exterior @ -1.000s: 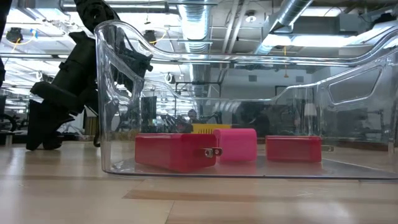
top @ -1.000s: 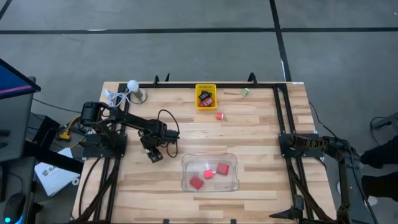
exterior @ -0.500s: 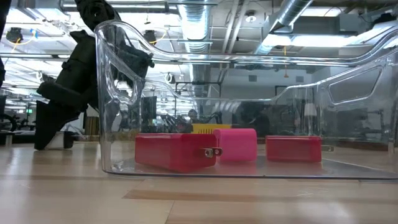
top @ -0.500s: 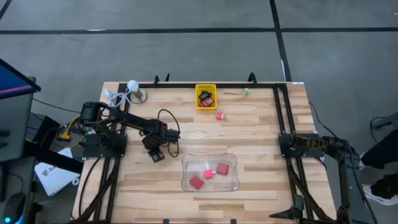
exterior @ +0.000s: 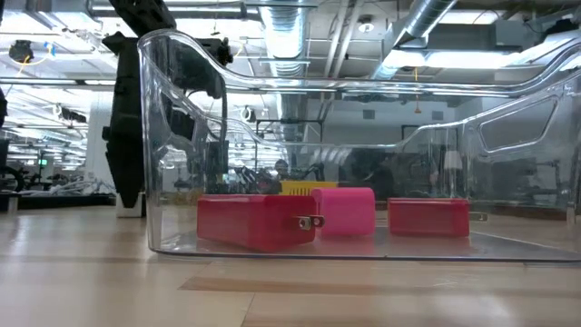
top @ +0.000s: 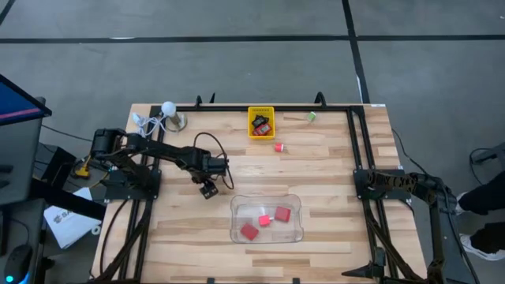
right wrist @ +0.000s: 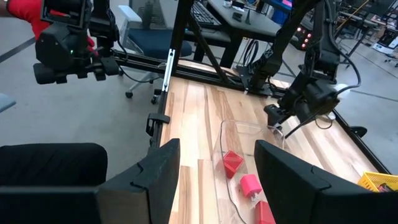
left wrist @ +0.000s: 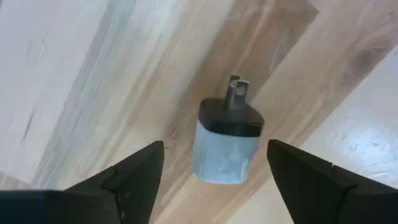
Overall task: Pick & Place Office items
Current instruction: Put the white charger adapter into the transparent bin
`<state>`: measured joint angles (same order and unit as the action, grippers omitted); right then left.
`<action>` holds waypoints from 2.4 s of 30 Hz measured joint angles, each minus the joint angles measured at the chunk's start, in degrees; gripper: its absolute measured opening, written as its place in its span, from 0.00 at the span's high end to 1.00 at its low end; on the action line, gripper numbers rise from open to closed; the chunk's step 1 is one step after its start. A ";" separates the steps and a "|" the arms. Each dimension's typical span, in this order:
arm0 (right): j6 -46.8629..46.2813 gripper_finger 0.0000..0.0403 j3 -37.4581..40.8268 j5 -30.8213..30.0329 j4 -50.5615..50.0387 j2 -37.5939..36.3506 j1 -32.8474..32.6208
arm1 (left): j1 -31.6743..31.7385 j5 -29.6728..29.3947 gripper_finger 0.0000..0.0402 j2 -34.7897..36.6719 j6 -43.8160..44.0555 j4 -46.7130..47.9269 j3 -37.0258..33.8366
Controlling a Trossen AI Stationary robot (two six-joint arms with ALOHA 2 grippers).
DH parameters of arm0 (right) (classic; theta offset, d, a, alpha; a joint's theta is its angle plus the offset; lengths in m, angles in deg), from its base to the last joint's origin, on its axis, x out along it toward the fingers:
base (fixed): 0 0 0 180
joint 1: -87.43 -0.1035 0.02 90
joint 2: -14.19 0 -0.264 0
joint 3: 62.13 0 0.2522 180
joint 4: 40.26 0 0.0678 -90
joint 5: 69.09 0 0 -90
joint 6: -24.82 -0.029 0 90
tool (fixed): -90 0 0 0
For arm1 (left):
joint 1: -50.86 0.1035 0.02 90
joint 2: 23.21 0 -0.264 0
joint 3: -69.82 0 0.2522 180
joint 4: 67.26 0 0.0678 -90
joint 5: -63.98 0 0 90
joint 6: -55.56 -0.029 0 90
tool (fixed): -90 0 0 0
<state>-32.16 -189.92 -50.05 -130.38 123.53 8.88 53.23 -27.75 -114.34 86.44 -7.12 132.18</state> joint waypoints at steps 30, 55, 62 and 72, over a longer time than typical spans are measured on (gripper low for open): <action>0.12 0.50 -0.01 0.22 -0.04 0.00 0.24 | 0.72 0.63 0.55 -2.32 -1.52 -5.10 -0.61; 0.00 0.50 -0.01 0.23 -0.31 0.00 0.29 | 0.30 4.13 0.67 4.70 -0.54 -8.87 0.89; 0.00 0.50 -0.01 0.22 -0.58 0.00 0.31 | -2.94 3.58 0.67 15.19 -0.81 -17.83 1.52; -0.02 0.50 -0.01 0.22 -1.18 0.00 0.67 | -12.00 3.37 0.67 18.42 -9.93 -43.92 1.46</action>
<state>-32.18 -189.93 -49.83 -131.56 123.53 9.55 41.23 -24.38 -95.92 76.51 -51.04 133.65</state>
